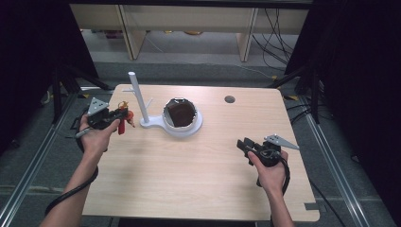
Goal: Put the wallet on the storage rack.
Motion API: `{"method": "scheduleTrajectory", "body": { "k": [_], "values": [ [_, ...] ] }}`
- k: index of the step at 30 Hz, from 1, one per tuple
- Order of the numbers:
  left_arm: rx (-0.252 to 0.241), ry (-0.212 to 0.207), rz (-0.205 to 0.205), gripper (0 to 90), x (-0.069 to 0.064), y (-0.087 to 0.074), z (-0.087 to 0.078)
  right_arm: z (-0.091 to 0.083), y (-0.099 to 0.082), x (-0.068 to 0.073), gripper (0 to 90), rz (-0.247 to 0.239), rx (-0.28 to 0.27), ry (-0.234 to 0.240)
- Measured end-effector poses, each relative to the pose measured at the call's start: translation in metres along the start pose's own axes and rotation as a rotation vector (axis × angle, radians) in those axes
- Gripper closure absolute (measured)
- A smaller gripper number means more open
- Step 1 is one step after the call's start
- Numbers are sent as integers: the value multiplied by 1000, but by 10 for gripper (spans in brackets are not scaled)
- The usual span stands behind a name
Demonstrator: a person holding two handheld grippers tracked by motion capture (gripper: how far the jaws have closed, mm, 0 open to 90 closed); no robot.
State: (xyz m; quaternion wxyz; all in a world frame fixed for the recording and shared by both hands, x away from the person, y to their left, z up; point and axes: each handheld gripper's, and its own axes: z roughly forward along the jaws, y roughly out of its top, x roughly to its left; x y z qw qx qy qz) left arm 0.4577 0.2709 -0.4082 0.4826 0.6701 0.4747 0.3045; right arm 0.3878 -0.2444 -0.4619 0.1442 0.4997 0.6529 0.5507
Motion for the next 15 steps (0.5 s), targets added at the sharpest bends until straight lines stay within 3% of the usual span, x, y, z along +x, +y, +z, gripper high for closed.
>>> {"method": "scheduleTrajectory", "body": {
  "k": [3,5,7,8,9,10,11,12,15],
  "values": [
    [-1,14,-4,794,4,6,2,-3,0,1,613,19,8,-10],
    [1,32,-7,794,6,9,3,-4,1,-1,613,-22,-13,-17],
    [6,49,-10,794,8,12,5,-5,1,2,613,24,1,-6],
    [10,72,-1,795,10,15,7,-3,2,0,613,-29,-16,-18],
    [10,72,-1,794,10,15,7,-3,2,0,613,-29,-16,-18],
    [19,93,2,794,11,18,10,-3,2,6,613,23,-1,-11],
    [19,93,2,794,11,18,10,-3,2,6,613,23,-1,-11],
    [26,100,-6,795,11,18,12,-2,1,2,613,-34,-12,-13],
    [47,130,-10,794,13,19,17,-2,1,3,613,-24,-5,-8]
  ]
}}
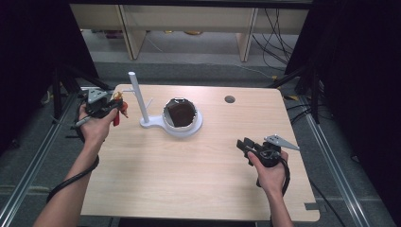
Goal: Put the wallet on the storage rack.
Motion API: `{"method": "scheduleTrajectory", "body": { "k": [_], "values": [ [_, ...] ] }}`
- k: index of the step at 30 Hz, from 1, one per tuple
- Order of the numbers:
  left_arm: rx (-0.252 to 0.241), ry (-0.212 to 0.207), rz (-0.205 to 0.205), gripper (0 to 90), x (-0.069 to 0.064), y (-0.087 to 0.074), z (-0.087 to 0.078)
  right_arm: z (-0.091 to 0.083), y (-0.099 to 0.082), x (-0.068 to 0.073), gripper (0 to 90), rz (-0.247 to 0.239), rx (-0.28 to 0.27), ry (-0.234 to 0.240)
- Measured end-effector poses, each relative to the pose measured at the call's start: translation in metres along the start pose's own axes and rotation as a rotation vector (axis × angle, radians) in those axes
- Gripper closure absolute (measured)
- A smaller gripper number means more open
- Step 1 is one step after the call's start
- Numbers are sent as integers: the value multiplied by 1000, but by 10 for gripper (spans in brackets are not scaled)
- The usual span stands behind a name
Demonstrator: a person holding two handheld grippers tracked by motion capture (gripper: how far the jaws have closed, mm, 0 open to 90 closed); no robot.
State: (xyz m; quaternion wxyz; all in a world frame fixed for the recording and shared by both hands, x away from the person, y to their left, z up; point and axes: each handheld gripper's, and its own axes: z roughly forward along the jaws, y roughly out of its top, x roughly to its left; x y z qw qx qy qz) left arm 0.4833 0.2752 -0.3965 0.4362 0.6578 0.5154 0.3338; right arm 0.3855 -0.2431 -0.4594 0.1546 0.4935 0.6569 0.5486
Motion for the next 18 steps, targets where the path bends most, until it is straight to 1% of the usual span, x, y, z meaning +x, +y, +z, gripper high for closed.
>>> {"method": "scheduleTrajectory", "body": {
  "k": [2,3,4,5,8,9,10,11,12,13,16,17,18],
  "values": [
    [8,8,-6,794,0,0,3,0,-1,0,613,3,-4,7],
    [7,10,-10,794,0,1,4,-1,-1,1,613,26,2,4],
    [7,12,-5,794,-1,1,4,-2,-1,2,613,35,5,-6],
    [4,15,-6,795,-4,3,4,-2,-1,2,613,36,-1,-4],
    [2,23,3,794,-7,5,4,-2,0,1,613,28,-5,-5],
    [-2,26,6,794,-8,6,4,-2,0,0,613,-4,-10,-8],
    [-3,28,9,794,-9,6,4,-2,0,0,613,-5,-7,-7],
    [-3,35,18,794,-11,7,4,-2,0,2,613,7,-3,0],
    [-3,35,18,794,-11,7,4,-2,0,2,613,7,-3,0],
    [1,36,27,794,-14,8,4,-1,0,2,613,6,2,0],
    [2,35,28,794,-16,7,4,0,-1,2,614,-4,1,5],
    [3,39,26,793,-17,7,4,2,-2,2,614,15,4,13],
    [3,39,26,793,-17,7,4,2,-2,2,614,15,4,13]
  ]
}}
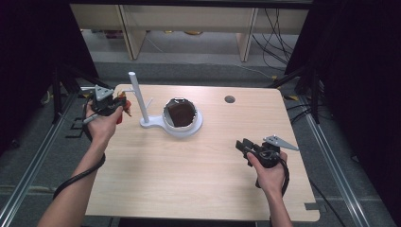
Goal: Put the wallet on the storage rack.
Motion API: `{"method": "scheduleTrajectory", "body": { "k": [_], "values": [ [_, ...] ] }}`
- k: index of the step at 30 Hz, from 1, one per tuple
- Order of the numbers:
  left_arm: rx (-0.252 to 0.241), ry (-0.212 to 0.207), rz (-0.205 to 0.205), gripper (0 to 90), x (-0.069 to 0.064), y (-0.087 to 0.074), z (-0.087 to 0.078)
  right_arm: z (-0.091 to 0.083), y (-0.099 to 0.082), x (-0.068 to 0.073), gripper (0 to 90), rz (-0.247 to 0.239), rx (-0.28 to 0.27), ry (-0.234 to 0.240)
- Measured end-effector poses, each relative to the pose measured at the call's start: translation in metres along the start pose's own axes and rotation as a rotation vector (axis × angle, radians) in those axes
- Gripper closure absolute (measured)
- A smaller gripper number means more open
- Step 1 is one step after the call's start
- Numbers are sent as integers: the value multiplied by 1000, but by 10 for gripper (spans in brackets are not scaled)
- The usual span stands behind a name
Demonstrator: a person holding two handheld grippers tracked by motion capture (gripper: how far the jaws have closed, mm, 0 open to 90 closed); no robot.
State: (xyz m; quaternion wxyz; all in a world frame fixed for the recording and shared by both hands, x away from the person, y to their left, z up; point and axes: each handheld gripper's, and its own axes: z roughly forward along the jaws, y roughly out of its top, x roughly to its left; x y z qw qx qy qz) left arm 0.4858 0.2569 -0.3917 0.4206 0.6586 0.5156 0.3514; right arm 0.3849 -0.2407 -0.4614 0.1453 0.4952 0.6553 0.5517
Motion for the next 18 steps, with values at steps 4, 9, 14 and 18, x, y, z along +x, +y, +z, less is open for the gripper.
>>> {"method": "scheduleTrajectory", "body": {
  "k": [4,9,14,18],
  "values": [
    [5,13,11,793,-1,2,1,0,0,-2,614,-3,-1,-1],
    [8,31,36,792,-6,5,1,0,-1,-3,615,15,-3,8],
    [10,57,72,790,-11,6,0,0,-1,-3,615,19,7,9],
    [11,56,79,787,-13,6,-1,0,-1,-4,616,10,5,0]
  ]
}}
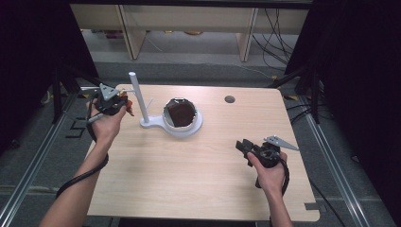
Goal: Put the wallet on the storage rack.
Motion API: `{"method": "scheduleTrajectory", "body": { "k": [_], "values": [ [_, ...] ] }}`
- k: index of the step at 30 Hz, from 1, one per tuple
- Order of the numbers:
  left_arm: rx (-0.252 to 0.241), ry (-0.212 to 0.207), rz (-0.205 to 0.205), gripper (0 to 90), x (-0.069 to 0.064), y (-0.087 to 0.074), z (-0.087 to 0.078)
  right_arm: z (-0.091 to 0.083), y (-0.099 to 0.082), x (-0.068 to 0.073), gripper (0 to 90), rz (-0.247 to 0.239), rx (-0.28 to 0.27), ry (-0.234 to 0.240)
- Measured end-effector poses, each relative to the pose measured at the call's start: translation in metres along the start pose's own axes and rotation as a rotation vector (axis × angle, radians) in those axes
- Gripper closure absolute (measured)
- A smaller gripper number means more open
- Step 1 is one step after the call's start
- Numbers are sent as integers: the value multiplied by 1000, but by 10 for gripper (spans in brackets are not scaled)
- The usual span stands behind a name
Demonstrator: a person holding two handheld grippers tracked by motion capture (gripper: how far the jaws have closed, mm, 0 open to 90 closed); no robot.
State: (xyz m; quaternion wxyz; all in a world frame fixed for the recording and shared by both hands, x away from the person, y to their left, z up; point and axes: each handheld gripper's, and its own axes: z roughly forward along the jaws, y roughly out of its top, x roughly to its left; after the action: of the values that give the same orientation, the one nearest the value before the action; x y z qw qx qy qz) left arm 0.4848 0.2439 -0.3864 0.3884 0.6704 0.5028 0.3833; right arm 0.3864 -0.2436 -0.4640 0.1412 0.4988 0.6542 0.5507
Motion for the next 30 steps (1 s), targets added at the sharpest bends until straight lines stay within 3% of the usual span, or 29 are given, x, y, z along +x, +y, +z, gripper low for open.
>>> {"method": "scheduleTrajectory", "body": {
  "k": [6,7,11,14,20,27,30],
  "values": [
    [-1,8,10,783,-2,-1,-2,1,0,-1,616,4,-3,4],
    [1,19,31,782,-3,0,-3,1,0,0,616,25,4,12],
    [4,34,59,782,-5,1,-4,1,-1,0,615,28,9,16],
    [5,48,92,779,-8,2,-5,1,-1,-1,616,7,3,10],
    [7,64,132,774,-12,3,-5,1,-1,-1,615,19,7,9],
    [10,89,220,765,-19,5,-7,3,-2,-2,615,10,7,7],
    [5,82,221,762,-21,5,-6,2,-2,-2,615,13,10,8]
  ]
}}
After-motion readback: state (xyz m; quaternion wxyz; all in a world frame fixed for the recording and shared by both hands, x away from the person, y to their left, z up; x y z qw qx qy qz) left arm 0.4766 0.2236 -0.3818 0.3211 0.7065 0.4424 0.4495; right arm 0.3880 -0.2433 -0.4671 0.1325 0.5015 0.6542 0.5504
